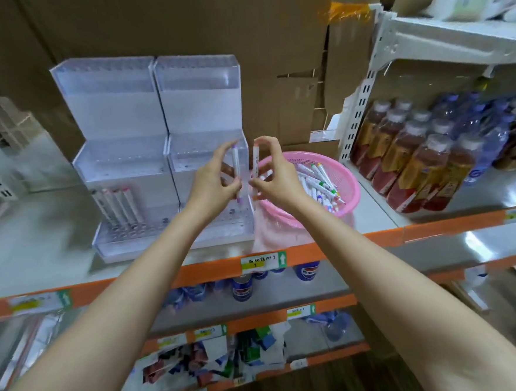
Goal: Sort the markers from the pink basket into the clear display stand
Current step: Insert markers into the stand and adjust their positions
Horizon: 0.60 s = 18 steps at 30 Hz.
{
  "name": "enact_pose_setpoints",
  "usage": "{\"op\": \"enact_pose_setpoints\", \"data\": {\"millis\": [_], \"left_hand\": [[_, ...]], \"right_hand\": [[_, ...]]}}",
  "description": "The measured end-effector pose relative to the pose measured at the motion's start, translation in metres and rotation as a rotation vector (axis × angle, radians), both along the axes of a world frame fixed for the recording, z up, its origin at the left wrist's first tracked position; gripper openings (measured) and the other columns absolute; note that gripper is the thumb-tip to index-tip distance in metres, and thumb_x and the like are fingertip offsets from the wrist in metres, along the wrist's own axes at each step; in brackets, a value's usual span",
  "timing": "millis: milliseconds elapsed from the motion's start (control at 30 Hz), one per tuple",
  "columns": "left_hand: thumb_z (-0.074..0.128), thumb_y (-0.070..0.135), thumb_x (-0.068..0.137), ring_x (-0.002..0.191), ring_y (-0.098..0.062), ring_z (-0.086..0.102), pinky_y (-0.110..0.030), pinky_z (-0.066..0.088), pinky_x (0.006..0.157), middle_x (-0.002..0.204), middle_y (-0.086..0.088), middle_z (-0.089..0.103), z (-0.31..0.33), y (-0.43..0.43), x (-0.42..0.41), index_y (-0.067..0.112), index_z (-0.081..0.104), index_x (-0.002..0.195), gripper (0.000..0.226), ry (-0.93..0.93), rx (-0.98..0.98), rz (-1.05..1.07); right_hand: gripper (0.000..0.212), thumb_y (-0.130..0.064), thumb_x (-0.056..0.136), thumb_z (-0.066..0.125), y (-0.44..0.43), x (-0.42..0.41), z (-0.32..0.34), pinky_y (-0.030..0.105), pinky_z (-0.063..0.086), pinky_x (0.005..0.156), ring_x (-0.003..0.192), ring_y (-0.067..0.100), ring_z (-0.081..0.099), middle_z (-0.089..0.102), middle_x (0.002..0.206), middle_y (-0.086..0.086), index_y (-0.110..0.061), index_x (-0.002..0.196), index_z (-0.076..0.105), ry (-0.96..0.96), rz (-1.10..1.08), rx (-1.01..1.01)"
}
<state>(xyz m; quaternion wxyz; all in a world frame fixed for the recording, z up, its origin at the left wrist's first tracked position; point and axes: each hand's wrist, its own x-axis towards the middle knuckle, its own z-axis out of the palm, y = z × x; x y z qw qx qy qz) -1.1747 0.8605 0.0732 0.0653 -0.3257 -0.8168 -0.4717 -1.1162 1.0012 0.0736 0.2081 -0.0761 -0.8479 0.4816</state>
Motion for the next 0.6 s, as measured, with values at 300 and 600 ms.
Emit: {"op": "enact_pose_setpoints", "data": {"millis": [300, 600], "left_hand": [[0.062, 0.007, 0.087, 0.058, -0.011, 0.064, -0.021, 0.052, 0.060, 0.081, -0.005, 0.065, -0.005, -0.106, -0.018, 0.035, 0.042, 0.132, 0.056, 0.021, -0.017, 0.102], [0.060, 0.004, 0.086, 0.068, -0.006, 0.059, -0.013, 0.047, 0.067, 0.074, 0.002, 0.058, -0.001, -0.159, -0.045, 0.023, 0.049, 0.130, 0.049, 0.069, 0.051, 0.159]], "right_hand": [[0.062, 0.007, 0.085, 0.057, -0.097, -0.040, -0.008, 0.053, 0.057, 0.059, 0.066, 0.033, 0.061, 0.054, 0.076, 0.009, -0.025, 0.134, 0.035, -0.004, 0.089, -0.003], [0.057, 0.004, 0.085, 0.057, -0.158, -0.075, -0.011, 0.054, 0.055, 0.060, 0.065, 0.030, 0.062, 0.054, 0.070, 0.004, -0.026, 0.129, 0.039, 0.091, 0.011, 0.041]]}}
